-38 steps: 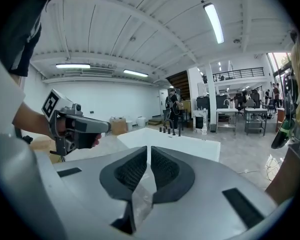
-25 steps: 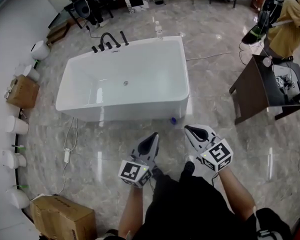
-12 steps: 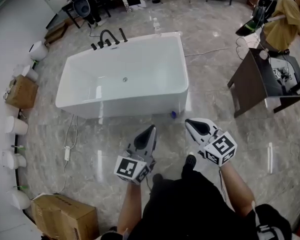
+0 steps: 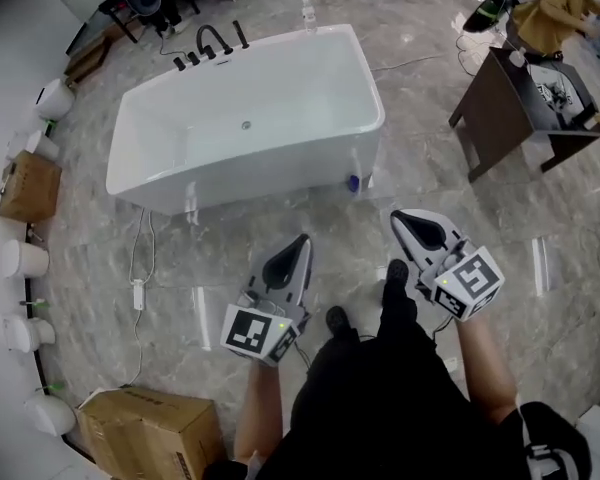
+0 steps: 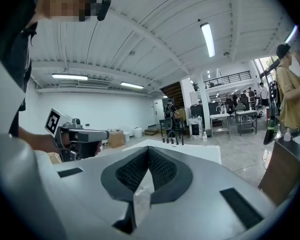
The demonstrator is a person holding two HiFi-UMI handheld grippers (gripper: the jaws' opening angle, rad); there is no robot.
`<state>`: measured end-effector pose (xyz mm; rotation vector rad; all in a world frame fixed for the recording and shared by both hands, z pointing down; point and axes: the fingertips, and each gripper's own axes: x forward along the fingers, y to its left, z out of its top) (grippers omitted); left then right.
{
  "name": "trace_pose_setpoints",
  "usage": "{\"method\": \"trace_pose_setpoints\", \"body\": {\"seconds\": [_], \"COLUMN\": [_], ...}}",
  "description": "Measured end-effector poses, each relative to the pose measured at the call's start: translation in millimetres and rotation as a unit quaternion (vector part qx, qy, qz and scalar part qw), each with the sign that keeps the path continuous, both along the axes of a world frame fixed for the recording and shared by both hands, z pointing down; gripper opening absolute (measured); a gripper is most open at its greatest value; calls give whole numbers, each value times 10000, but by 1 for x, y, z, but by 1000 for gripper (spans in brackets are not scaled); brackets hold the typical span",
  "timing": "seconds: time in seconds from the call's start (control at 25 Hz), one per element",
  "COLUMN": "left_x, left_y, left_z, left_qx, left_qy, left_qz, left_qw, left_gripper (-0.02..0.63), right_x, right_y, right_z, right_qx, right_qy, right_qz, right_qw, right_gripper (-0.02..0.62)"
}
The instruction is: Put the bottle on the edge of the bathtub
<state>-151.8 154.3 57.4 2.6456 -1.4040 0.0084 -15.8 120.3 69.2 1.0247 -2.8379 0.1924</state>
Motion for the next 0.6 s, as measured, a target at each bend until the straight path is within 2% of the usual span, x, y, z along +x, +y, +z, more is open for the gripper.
{"method": "trace_pose_setpoints", "body": {"seconds": [0.24, 0.6], "left_x": [-10, -11], "left_y": [31, 40], "left_z": [12, 3], "left_qx": [7, 73], "left_qy": [-59, -36], "left_qz": [429, 481], "left_qw": [9991, 9988], "left_gripper": [11, 11], "right_x": [-18, -33], "right_y": [47, 71], "right_z": [8, -2], "right_qx": [24, 79], "right_qy": [57, -54], "right_qz": [228, 191], "right_qw": [9997, 9998], "right_gripper": [12, 12]}}
